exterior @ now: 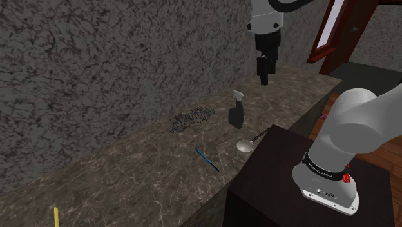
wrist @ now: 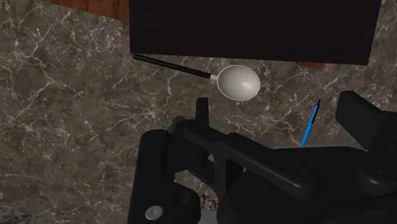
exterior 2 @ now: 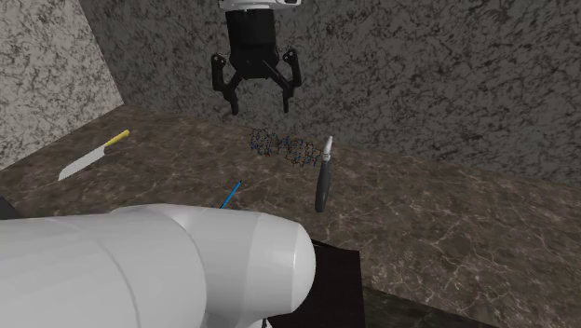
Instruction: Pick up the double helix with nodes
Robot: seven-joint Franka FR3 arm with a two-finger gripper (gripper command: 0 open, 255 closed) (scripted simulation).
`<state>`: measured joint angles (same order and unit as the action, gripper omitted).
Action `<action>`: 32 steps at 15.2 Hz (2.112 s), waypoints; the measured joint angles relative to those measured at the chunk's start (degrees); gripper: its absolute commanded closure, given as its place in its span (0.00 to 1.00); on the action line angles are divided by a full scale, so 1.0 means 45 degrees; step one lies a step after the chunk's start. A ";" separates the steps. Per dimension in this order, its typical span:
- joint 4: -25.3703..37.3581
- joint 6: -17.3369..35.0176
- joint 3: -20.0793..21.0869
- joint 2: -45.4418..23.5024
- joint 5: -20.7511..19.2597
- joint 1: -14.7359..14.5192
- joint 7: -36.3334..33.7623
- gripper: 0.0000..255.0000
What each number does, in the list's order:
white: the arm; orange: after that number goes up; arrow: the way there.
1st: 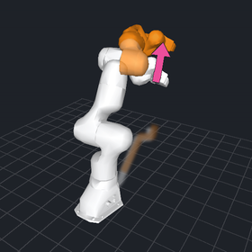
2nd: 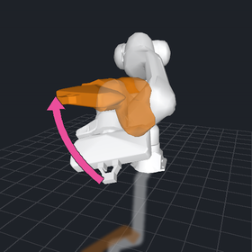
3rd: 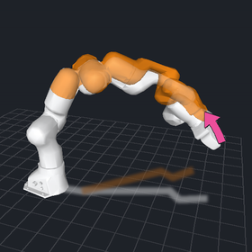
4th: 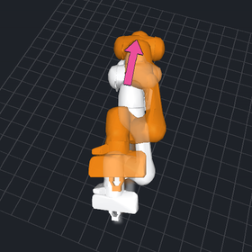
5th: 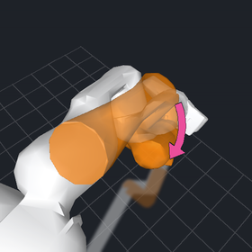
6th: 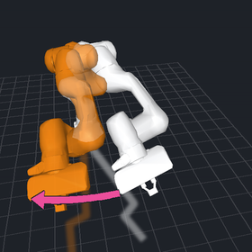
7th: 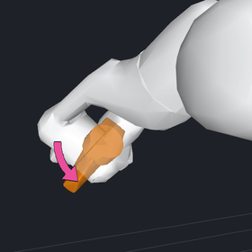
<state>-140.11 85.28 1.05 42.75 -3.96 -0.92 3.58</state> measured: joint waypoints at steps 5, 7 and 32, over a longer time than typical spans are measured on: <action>-0.0385 0.1461 -0.0349 -0.0820 -0.0426 -0.0138 0.0927 0.00; -0.0520 0.2434 -0.0626 -0.1465 -0.0720 -0.0185 0.1575 0.00; 0.3650 1.1992 -0.1692 -1.2480 -0.1248 -0.0845 0.8928 0.00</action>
<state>-123.68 139.25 -6.57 -13.41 -9.58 -4.72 43.76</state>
